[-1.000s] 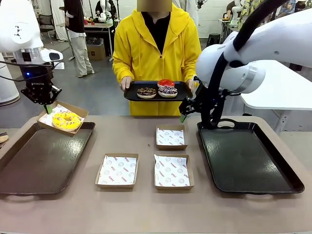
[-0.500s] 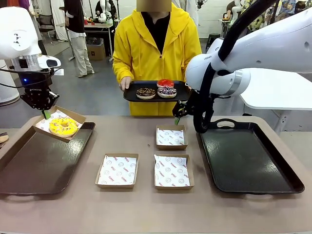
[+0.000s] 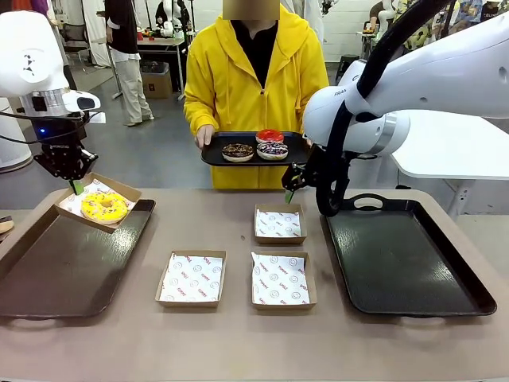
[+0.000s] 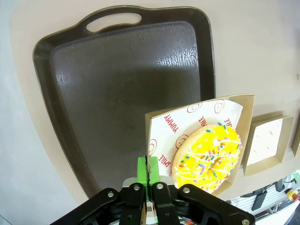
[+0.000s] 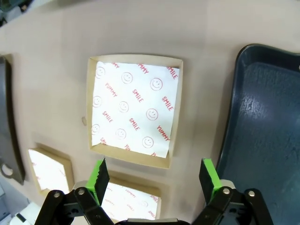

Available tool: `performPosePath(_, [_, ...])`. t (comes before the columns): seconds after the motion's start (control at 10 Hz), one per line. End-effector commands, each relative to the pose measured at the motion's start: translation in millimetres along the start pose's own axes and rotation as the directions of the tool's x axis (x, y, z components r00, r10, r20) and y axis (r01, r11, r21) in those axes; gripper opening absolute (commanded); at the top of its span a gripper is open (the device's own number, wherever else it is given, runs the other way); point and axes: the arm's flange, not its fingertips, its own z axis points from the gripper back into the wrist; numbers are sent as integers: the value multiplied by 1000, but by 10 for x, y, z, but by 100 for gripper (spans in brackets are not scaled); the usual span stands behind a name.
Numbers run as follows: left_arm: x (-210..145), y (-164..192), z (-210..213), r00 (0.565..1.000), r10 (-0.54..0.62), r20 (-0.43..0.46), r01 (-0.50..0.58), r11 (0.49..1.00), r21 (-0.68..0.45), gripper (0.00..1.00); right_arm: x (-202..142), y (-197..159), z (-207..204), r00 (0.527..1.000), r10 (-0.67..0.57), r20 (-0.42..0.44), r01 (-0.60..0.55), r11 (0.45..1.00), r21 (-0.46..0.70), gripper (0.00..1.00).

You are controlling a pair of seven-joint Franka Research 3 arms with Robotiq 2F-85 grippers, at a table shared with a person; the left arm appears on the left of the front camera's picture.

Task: Individually package the donuts and arrange them on the tray.
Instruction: Place the picked Paper togo box on the Handle tray while simultaneously picking up another Paper togo box from the table with the other hand.

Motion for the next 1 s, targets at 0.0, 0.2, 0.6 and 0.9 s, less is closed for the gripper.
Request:
performPosePath(0.0, [77, 21, -29, 999, 52, 11, -52, 999, 1, 1, 54, 99, -158, 998, -33, 47, 37, 995, -95, 100])
performPosePath(0.2, [101, 95, -109, 993, 114, 25, -115, 993, 14, 1, 126, 129, -294, 996, -34, 84, 47, 987, -156, 100])
performPosePath(0.6, [153, 195, -259, 990, 141, 16, -141, 989, 33, 1, 167, 83, -622, 997, -39, 60, 47, 990, -133, 100])
performPosePath(0.9, [208, 273, -365, 987, 158, 1, -158, 987, 27, 1, 179, 78, -772, 998, -14, 68, 25, 986, -165, 100])
